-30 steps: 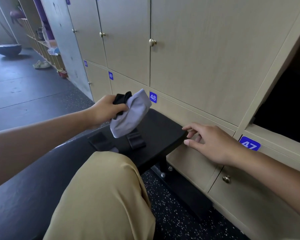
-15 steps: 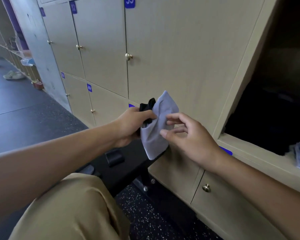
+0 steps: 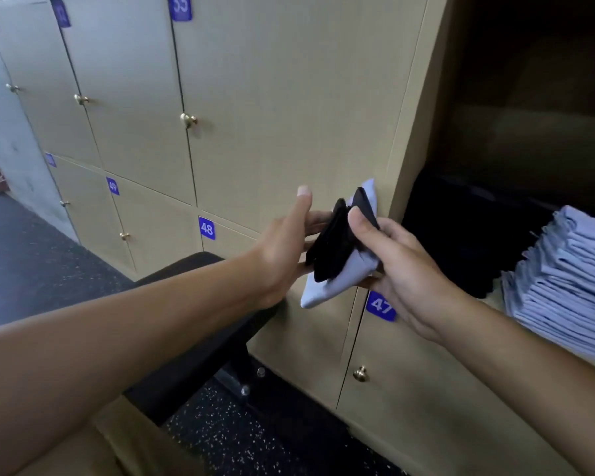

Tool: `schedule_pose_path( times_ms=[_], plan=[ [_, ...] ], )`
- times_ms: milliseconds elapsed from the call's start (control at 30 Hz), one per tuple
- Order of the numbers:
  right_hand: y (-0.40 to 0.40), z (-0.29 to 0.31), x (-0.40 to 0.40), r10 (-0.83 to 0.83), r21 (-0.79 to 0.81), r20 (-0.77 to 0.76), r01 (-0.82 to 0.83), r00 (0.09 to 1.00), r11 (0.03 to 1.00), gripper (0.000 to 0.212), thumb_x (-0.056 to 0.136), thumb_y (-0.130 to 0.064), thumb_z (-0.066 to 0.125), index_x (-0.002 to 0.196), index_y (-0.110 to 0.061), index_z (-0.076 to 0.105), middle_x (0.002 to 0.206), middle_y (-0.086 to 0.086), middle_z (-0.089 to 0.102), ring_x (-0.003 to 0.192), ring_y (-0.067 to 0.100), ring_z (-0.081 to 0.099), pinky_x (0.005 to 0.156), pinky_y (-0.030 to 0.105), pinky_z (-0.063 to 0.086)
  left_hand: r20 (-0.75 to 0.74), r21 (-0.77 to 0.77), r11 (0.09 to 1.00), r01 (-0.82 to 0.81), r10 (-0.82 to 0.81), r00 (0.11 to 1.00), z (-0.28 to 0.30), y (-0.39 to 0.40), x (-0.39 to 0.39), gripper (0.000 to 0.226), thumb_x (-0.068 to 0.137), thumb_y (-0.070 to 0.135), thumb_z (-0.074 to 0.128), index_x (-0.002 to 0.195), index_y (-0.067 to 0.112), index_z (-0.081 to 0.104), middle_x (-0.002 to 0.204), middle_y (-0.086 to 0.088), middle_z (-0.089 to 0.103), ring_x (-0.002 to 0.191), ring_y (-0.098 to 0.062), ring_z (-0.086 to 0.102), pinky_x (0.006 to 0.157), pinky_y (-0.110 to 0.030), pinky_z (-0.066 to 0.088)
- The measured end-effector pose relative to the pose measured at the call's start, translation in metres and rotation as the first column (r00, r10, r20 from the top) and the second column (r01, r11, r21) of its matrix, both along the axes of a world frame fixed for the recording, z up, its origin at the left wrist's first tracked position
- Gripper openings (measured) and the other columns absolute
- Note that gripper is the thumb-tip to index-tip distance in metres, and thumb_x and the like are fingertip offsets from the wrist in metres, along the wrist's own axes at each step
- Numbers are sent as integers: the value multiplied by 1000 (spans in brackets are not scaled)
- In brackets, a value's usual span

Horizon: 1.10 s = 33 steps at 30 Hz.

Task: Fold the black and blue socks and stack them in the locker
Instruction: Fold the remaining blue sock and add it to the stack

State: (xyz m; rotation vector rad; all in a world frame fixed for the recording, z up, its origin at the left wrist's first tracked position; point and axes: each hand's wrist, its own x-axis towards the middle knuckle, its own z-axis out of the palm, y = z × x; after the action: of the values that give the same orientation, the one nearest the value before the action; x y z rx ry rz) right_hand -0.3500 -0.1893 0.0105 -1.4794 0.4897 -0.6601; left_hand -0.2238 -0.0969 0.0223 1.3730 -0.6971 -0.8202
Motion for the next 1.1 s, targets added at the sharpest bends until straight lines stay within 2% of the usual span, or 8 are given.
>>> schedule_pose_path(
  times_ms=[200,400,533,600,733,900,1000,1100],
  plan=[
    [-13,-5,-22,-94,-55,-11,93,996,994,47,80,-34,84,120,-18,66,111,3,76,106,20,73,102,47,52,57,-21,998,52,-51,997,-6,-18,-22,71,103,66,22,134,19,65,137,5,63,129,-14,56,109,-39,46],
    [-20,-9,-39,-266,-158,-31,259,963,953,24,88,-8,74,110,-17,71,98,-2,78,92,11,74,70,17,55,171,-15,989,147,-143,975,-12,-17,-27,61,105,61,24,133,25,66,131,11,64,119,-10,60,100,-35,54],
    [-29,-5,-51,-334,-204,-43,319,941,925,20,87,-7,73,102,-20,75,97,-2,78,97,17,73,94,41,57,373,-29,992,123,-103,922,-15,-18,-16,30,102,39,56,131,31,61,123,13,64,100,-8,67,78,-25,53],
    [-32,-2,-56,-340,-195,-32,327,940,925,20,87,-6,73,103,-19,76,99,-1,78,99,19,73,98,48,55,378,-1,1000,26,-24,925,-21,-19,-10,46,95,38,68,138,35,50,127,14,56,97,-6,66,78,-23,49],
    [-37,1,-66,-302,-127,-8,298,953,946,28,88,-6,72,112,-20,75,110,1,77,107,23,72,102,51,52,198,109,993,40,-61,978,-28,-21,-1,81,81,52,81,147,31,39,136,6,53,117,-12,60,96,-34,49],
    [-34,2,-73,-146,-21,7,146,989,989,33,93,-3,63,123,-15,69,118,7,75,111,25,71,100,45,52,-179,37,884,466,-453,873,-33,-18,-10,51,92,44,72,135,18,64,130,-7,70,125,-27,64,110,-48,49],
    [-29,2,-73,-74,-20,-9,74,997,997,30,96,-8,61,125,-14,67,118,6,75,111,22,71,95,38,58,-318,-55,882,468,-460,829,-36,-19,-23,44,96,35,69,137,20,61,130,-5,71,123,-23,66,109,-46,49],
    [-33,-2,-70,-125,-74,-66,120,990,990,27,97,-31,63,118,-16,70,114,7,76,108,21,72,96,41,56,-366,-78,911,404,-403,839,-37,-20,-30,39,99,34,63,134,17,64,125,-4,73,117,-21,69,104,-42,54]
  ],
)
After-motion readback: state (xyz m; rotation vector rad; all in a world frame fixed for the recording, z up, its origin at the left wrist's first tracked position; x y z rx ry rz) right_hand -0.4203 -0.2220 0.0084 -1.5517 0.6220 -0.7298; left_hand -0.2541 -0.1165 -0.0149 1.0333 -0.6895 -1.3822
